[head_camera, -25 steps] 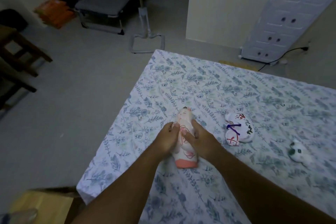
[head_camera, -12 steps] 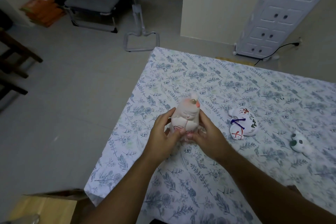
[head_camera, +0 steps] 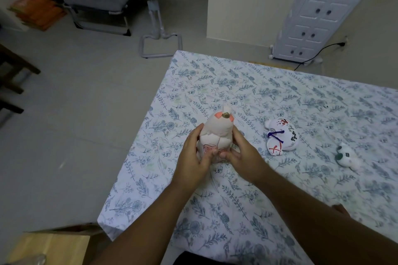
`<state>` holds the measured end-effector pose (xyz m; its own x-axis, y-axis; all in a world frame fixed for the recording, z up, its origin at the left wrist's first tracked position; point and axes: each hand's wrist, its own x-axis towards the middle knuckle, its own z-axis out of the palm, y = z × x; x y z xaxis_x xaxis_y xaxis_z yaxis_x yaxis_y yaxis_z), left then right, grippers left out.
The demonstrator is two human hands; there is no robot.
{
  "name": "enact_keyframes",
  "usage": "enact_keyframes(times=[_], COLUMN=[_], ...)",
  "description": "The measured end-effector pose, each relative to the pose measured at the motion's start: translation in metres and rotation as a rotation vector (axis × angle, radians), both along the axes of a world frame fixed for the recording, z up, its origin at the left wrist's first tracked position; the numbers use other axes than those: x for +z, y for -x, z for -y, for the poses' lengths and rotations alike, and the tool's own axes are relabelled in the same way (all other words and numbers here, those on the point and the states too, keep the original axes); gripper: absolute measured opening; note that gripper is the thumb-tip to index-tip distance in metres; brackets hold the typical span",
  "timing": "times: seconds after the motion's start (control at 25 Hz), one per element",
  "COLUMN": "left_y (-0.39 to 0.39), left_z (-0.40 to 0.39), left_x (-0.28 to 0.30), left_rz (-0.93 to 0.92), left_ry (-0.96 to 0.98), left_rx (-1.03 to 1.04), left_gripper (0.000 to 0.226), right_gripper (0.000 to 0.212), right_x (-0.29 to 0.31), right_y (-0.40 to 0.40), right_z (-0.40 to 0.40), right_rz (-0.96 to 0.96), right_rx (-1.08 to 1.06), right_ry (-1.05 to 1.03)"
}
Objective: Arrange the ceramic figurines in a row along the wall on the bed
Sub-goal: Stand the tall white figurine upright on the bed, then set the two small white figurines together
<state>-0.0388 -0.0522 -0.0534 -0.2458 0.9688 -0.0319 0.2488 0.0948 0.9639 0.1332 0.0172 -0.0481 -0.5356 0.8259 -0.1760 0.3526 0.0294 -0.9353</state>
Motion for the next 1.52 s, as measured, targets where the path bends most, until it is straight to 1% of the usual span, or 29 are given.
enact_keyframes(times=[0.04, 0.12, 0.2, 0.24, 0.32, 0.48, 0.56, 0.68, 0.72, 0.8, 0.84, 0.92, 1.04, 1.12, 1.2, 1.32, 1.44, 1.52], left_y=[0.001, -0.001, -0.012, -0.022, -0.051, -0.119, -0.154, -0.189, -0.199, -0.209, -0.213, -0.222, -0.232, -0.243, -0.257, -0.277, -0.292, -0.297], left_z=[0.001, 0.008, 0.026, 0.035, 0.043, 0.009, -0.024, -0.077, -0.092, -0.113, -0.119, -0.124, -0.120, -0.122, -0.126, -0.134, -0.138, -0.138], left_x=[0.003, 0.010, 0.016, 0.019, 0.022, 0.023, 0.022, 0.006, -0.001, -0.018, -0.026, -0.036, -0.036, -0.032, -0.027, -0.019, -0.016, -0.018], left_rz=[-0.043, -0.211, -0.343, -0.375, -0.395, -0.395, -0.385, -0.339, -0.337, -0.338, -0.347, -0.366, -0.348, -0.299, -0.309, -0.396, -0.495, -0.539], left_ry=[0.004, -0.005, -0.062, -0.104, -0.157, -0.153, -0.064, 0.150, 0.230, 0.374, 0.407, 0.386, 0.278, 0.255, 0.228, 0.201, 0.147, 0.115], left_rx=[0.004, 0.067, 0.145, 0.147, 0.082, -0.104, -0.149, -0.147, -0.124, -0.069, -0.053, -0.037, 0.003, 0.051, 0.064, 0.036, -0.021, -0.047], left_gripper=[0.064, 0.061, 0.056, 0.055, 0.055, 0.051, 0.053, 0.049, 0.049, 0.056, 0.060, 0.067, 0.078, 0.083, 0.082, 0.077, 0.073, 0.068], right_gripper=[0.082, 0.071, 0.067, 0.065, 0.059, 0.050, 0.046, 0.044, 0.046, 0.058, 0.064, 0.073, 0.074, 0.075, 0.075, 0.074, 0.073, 0.072], right_x=[0.002, 0.005, 0.007, 0.008, 0.014, 0.017, 0.012, 0.000, -0.006, -0.018, -0.024, -0.035, -0.047, -0.049, -0.049, -0.049, -0.049, -0.050], right_y=[-0.001, -0.006, -0.020, -0.031, -0.059, -0.134, -0.179, -0.242, -0.262, -0.288, -0.297, -0.308, -0.307, -0.302, -0.295, -0.283, -0.274, -0.270], right_z=[0.001, 0.004, 0.009, 0.013, 0.019, 0.014, 0.002, -0.021, -0.030, -0.045, -0.051, -0.057, -0.058, -0.064, -0.071, -0.079, -0.087, -0.088], right_rz=[0.009, 0.077, 0.253, 0.326, 0.421, 0.572, 0.634, 0.672, 0.680, 0.678, 0.666, 0.612, 0.508, 0.458, 0.472, 0.504, 0.557, 0.553], right_rx=[-0.008, -0.042, -0.130, -0.170, -0.225, -0.362, -0.459, -0.592, -0.629, -0.680, -0.687, -0.656, -0.609, -0.587, -0.555, -0.455, -0.375, -0.348], right_ry=[-0.003, -0.065, -0.176, -0.233, -0.320, -0.412, -0.384, -0.249, -0.197, -0.082, -0.020, 0.057, 0.001, -0.034, -0.095, -0.200, -0.238, -0.216])
